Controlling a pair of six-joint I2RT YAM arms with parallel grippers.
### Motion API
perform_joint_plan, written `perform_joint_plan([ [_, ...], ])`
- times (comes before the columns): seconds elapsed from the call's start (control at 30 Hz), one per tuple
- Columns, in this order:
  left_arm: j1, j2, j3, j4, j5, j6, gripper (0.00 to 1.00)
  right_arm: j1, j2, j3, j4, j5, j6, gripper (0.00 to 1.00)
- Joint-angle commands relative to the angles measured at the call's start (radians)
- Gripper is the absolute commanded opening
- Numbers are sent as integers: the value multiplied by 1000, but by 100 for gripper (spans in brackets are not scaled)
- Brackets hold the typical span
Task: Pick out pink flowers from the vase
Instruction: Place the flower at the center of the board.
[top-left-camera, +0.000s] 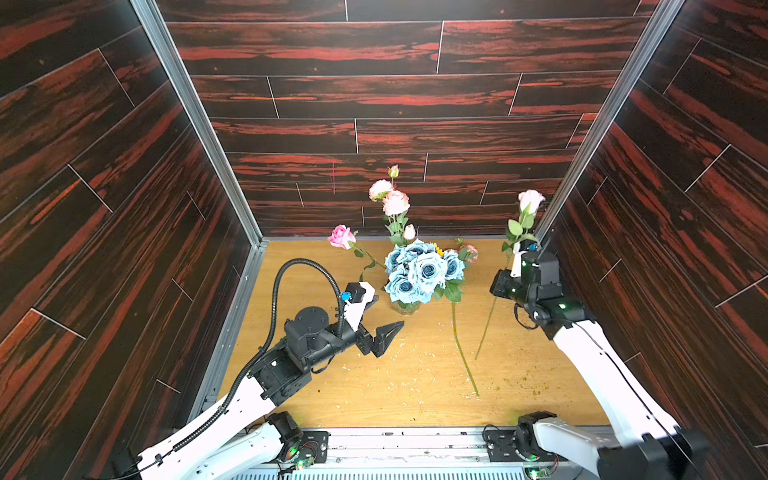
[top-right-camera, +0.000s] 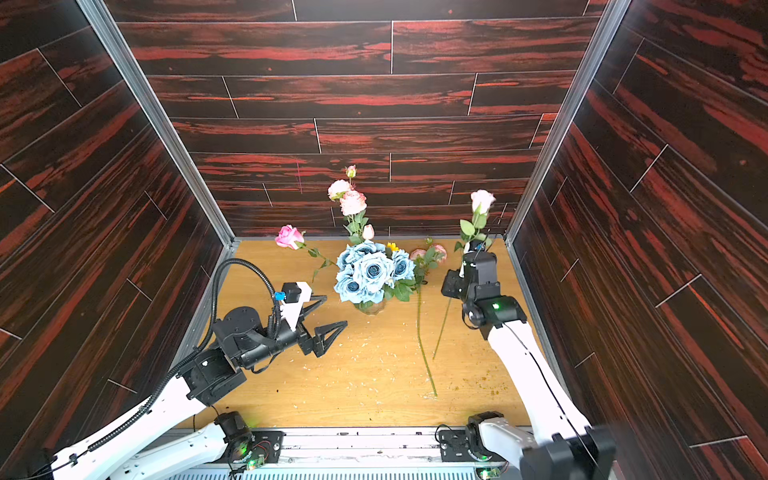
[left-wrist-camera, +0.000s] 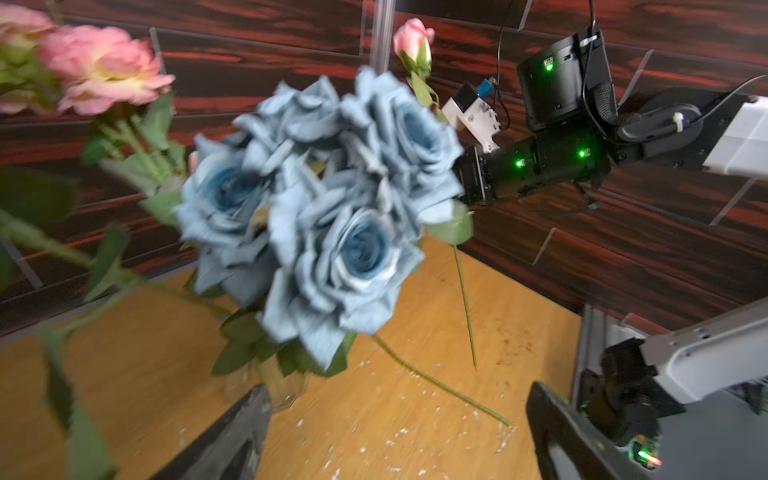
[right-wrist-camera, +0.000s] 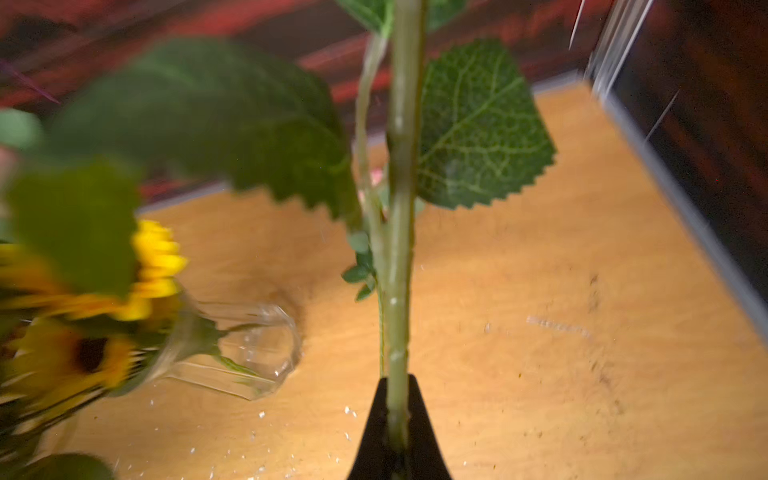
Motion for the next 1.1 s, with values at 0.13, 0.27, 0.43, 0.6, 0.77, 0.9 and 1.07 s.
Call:
perform_joint_plan([
  [0.13,-2,-77,-79,13,-292,-15,97,-11,227,-32,-5,-233,34,0],
  [0.27,0,-71,-107,23,-420,-47,98,-15,340,-48,38,-344,36,0],
  [0.43,1,-40,-140,55,-616,-85,98,-15,452,-49,79,-396,30,0],
  [0.6,8,5,-142,53,-734,-106,98,-15,530,-23,89,-398,26,0],
  [0.77,46,30,-148,54,-769,-153,99,-15,587,17,67,-375,23,4],
  [0.9,128,29,-162,33,-762,-228,99,-15,587,18,55,-326,18,16],
  [1.07,220,50,-205,76,-708,-312,99,-15,562,6,54,-284,17,31],
])
